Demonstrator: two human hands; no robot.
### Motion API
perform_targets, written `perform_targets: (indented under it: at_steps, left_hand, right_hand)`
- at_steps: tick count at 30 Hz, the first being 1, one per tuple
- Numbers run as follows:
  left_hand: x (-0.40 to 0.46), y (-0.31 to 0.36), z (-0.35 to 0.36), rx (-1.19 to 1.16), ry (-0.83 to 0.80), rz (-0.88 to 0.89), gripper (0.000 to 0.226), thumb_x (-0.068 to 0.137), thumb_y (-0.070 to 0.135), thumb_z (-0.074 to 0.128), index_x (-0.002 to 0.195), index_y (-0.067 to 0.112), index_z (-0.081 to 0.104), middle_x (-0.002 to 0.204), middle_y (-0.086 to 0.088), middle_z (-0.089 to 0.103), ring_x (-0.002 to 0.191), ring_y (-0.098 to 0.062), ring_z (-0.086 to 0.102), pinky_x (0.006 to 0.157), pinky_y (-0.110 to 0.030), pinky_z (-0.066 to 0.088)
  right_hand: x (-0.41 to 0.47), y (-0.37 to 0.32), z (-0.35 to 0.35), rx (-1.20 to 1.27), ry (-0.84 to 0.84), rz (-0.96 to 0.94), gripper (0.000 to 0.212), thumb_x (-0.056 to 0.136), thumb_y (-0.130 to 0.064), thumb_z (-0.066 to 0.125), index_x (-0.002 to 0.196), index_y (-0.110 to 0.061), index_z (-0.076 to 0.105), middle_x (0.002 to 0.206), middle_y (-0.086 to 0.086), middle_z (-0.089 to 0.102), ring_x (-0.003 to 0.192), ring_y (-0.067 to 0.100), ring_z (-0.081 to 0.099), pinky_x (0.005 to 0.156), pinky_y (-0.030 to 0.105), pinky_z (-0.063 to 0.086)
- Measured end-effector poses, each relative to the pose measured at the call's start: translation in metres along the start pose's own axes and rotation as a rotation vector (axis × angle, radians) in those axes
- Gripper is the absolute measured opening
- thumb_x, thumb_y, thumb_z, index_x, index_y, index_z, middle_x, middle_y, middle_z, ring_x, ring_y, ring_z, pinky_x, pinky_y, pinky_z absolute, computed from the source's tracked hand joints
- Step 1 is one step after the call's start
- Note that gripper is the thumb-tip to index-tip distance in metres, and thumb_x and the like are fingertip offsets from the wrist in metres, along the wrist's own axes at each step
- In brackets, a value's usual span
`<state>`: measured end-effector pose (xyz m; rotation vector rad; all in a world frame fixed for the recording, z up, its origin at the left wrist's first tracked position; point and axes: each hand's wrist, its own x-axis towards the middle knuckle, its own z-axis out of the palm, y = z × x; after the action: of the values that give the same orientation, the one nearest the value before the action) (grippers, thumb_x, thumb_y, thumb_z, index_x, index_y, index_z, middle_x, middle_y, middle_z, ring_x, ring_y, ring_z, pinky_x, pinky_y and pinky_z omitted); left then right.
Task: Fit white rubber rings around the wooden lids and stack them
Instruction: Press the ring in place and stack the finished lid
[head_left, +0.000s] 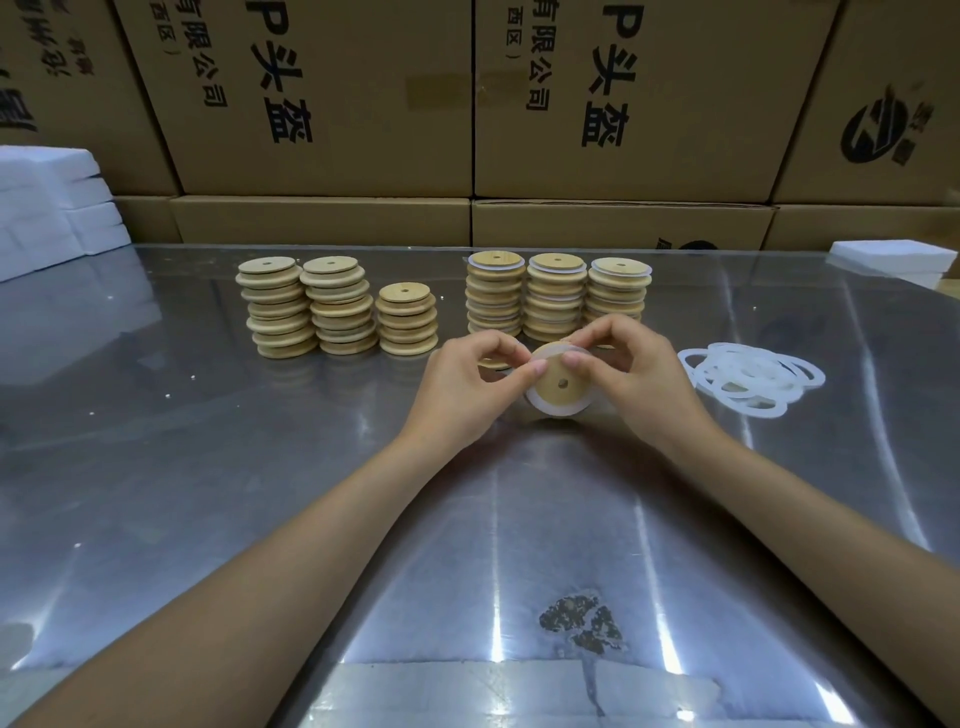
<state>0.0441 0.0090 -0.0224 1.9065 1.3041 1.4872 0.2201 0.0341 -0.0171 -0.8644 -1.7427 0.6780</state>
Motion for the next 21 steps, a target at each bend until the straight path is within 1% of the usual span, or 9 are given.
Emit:
perform_targets:
  at_steps: [3,5,6,7,10,13,15,17,21]
  left_hand:
    - [-0.0011,0.0033,0.0002,-0.006,0.028,-0.002,0.010,0.079,0.023,0.076,0.073,0.024,0.068,0.077,0.012,0.069,0.072,-0.001,0.066,0.068,-0.017,0.052]
    - [-0.0014,0.0053,0.0001,-0.022,0.045,-0.015,0.011,0.078,0.021,0.078,0.073,0.024,0.069,0.077,0.012,0.070,0.069,0.001,0.067,0.065,-0.014,0.051]
    - [-0.0013,0.0061,0.0000,-0.028,0.051,-0.020,0.011,0.077,0.020,0.078,0.073,0.024,0.069,0.077,0.012,0.070,0.069,0.002,0.067,0.064,-0.013,0.051]
    - [-0.0012,0.0070,0.0000,-0.032,0.056,-0.029,0.012,0.077,0.019,0.078,0.072,0.025,0.069,0.077,0.012,0.070,0.069,0.002,0.067,0.064,-0.012,0.050]
    - [-0.0004,0.0079,0.0006,-0.088,0.059,-0.093,0.009,0.076,0.018,0.078,0.073,0.022,0.071,0.076,0.009,0.070,0.067,0.002,0.064,0.064,-0.013,0.049]
    - [0.0000,0.0092,0.0013,-0.204,0.055,-0.215,0.007,0.076,0.016,0.079,0.078,0.012,0.073,0.076,0.002,0.069,0.060,0.005,0.058,0.059,-0.012,0.046]
    - [0.0006,0.0097,0.0012,-0.258,0.056,-0.286,0.010,0.076,0.016,0.078,0.080,0.008,0.073,0.078,-0.001,0.068,0.058,0.004,0.057,0.057,-0.012,0.047]
    - [0.0014,0.0100,0.0007,-0.279,0.051,-0.318,0.010,0.077,0.015,0.077,0.081,0.007,0.073,0.078,-0.001,0.067,0.057,0.003,0.056,0.056,-0.012,0.047]
    - [0.0031,0.0100,-0.0008,-0.278,0.037,-0.333,0.006,0.077,0.014,0.077,0.078,0.010,0.072,0.080,-0.001,0.067,0.062,0.000,0.058,0.058,-0.013,0.050]
  right_hand:
    - [-0.0004,-0.0003,0.0024,0.030,0.052,0.042,0.013,0.085,-0.011,0.069,0.080,-0.019,0.059,0.087,0.003,0.069,0.082,0.009,0.065,0.074,0.022,0.053]
    - [-0.0007,-0.0020,0.0035,0.043,0.072,0.072,0.011,0.085,-0.013,0.069,0.080,-0.018,0.060,0.082,-0.003,0.068,0.075,-0.001,0.062,0.066,0.014,0.048]
    - [-0.0011,-0.0029,0.0037,0.057,0.076,0.094,0.011,0.086,-0.013,0.068,0.079,-0.019,0.061,0.080,-0.006,0.067,0.073,-0.004,0.061,0.064,0.012,0.047]
    - [-0.0014,-0.0037,0.0039,0.078,0.075,0.123,0.010,0.087,-0.014,0.067,0.079,-0.019,0.062,0.079,-0.007,0.067,0.073,-0.005,0.061,0.064,0.015,0.049]
    - [-0.0029,-0.0055,0.0041,0.187,0.056,0.241,0.008,0.088,-0.015,0.065,0.081,-0.018,0.064,0.083,-0.003,0.069,0.078,0.002,0.064,0.070,0.026,0.055]
    - [-0.0034,-0.0074,0.0043,0.270,0.047,0.308,0.008,0.089,-0.013,0.063,0.082,-0.015,0.063,0.084,0.000,0.070,0.077,0.005,0.066,0.071,0.024,0.055]
    - [-0.0035,-0.0083,0.0048,0.289,0.057,0.324,0.010,0.090,-0.011,0.062,0.081,-0.014,0.062,0.082,-0.001,0.070,0.072,0.002,0.066,0.068,0.019,0.055]
    - [-0.0033,-0.0088,0.0052,0.300,0.065,0.332,0.012,0.091,-0.010,0.061,0.080,-0.014,0.060,0.079,-0.002,0.070,0.068,-0.001,0.065,0.064,0.014,0.053]
    - [-0.0027,-0.0085,0.0039,0.342,0.055,0.350,0.013,0.091,-0.007,0.059,0.079,-0.011,0.058,0.069,-0.009,0.071,0.066,0.000,0.066,0.060,0.014,0.053]
